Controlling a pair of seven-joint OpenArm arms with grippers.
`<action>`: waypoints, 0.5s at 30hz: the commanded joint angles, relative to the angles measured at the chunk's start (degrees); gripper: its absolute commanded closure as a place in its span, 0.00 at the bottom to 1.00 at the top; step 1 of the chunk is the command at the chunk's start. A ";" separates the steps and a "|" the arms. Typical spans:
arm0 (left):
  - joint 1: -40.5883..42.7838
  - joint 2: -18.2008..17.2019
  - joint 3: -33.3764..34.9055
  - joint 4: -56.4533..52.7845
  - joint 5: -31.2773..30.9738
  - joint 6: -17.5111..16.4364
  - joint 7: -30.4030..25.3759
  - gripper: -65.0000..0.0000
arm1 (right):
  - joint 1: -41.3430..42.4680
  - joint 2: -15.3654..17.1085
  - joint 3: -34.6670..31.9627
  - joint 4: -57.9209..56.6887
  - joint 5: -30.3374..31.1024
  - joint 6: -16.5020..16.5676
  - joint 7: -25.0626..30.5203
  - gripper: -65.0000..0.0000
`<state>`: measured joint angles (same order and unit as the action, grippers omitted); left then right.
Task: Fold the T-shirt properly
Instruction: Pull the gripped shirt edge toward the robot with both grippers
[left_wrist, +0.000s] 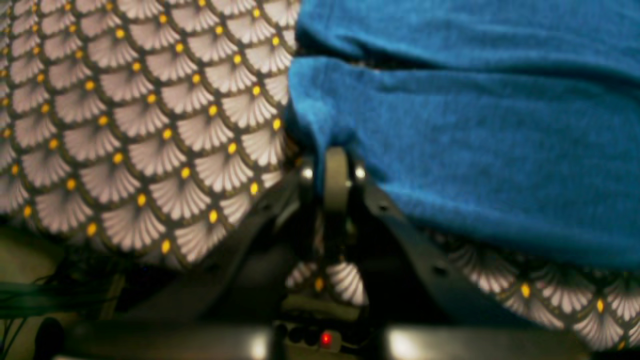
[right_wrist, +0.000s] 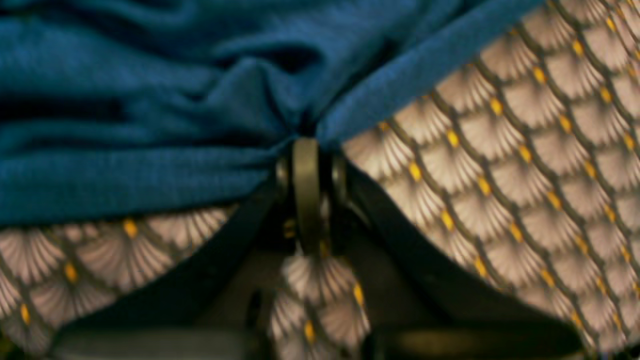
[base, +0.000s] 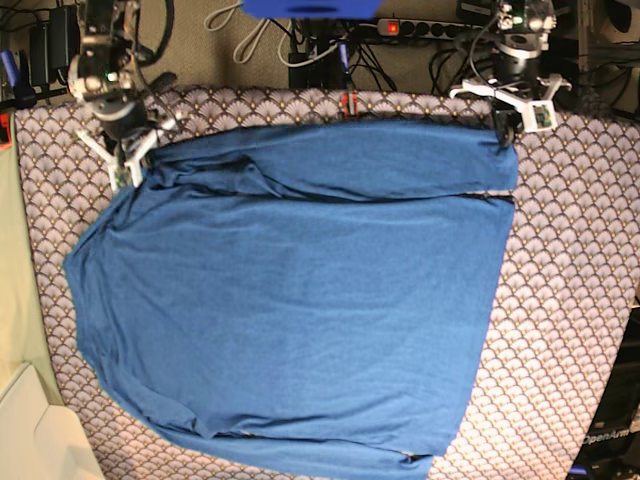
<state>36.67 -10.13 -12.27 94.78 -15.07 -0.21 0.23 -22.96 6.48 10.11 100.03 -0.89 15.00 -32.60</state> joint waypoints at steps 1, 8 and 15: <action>0.30 -0.37 -0.25 1.70 0.08 -0.01 -1.42 0.99 | -0.03 0.24 0.22 2.35 0.49 -0.28 1.43 1.00; -1.19 -0.37 -0.25 2.32 0.08 -0.01 -1.42 0.99 | -0.47 0.33 0.22 6.39 0.49 -0.28 1.43 1.00; -3.65 -0.37 -0.25 3.02 0.17 -0.01 -1.42 0.99 | 1.03 0.33 0.22 6.83 0.49 -0.28 1.43 1.00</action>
<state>33.76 -10.13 -12.25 96.27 -15.09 -0.19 0.71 -22.46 6.48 10.11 105.67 -0.62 15.00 -32.38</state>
